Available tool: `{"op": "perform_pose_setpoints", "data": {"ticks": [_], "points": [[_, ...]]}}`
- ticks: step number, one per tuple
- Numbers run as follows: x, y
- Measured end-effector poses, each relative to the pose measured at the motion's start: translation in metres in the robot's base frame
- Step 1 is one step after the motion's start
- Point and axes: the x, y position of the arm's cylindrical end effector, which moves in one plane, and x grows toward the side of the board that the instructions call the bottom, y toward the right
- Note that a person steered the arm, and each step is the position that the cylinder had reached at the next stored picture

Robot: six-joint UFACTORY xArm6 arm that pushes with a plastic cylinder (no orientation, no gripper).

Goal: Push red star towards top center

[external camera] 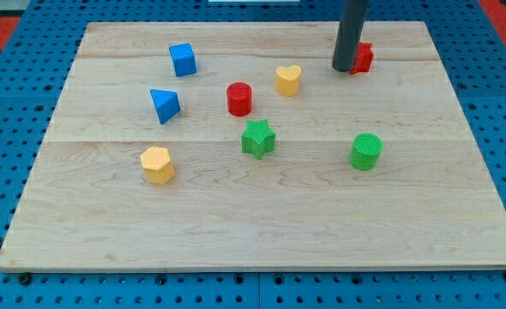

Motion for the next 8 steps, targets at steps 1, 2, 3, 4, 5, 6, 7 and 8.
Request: {"op": "perform_pose_setpoints", "data": {"ticks": [1,2,3,4,5,6,7,8], "points": [[-0.004,0.014],[-0.016,0.028],[-0.019,0.028],[-0.023,0.028],[-0.045,0.028],[-0.051,0.033],[-0.034,0.058],[0.005,0.054]]}}
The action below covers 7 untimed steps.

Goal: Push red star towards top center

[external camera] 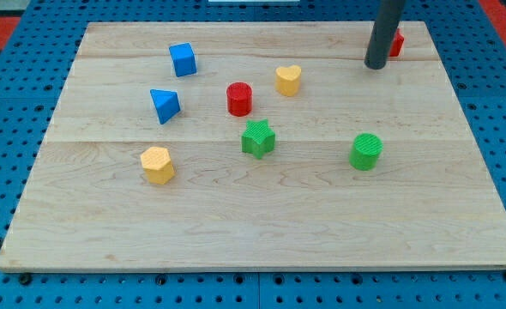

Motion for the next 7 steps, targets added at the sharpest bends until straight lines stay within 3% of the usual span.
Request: {"op": "perform_pose_setpoints", "data": {"ticks": [1,2,3,4,5,6,7], "points": [[0.001,0.068],[-0.053,0.107],[-0.079,0.086],[-0.076,0.051],[-0.067,0.079],[-0.062,0.050],[-0.062,-0.015]]}}
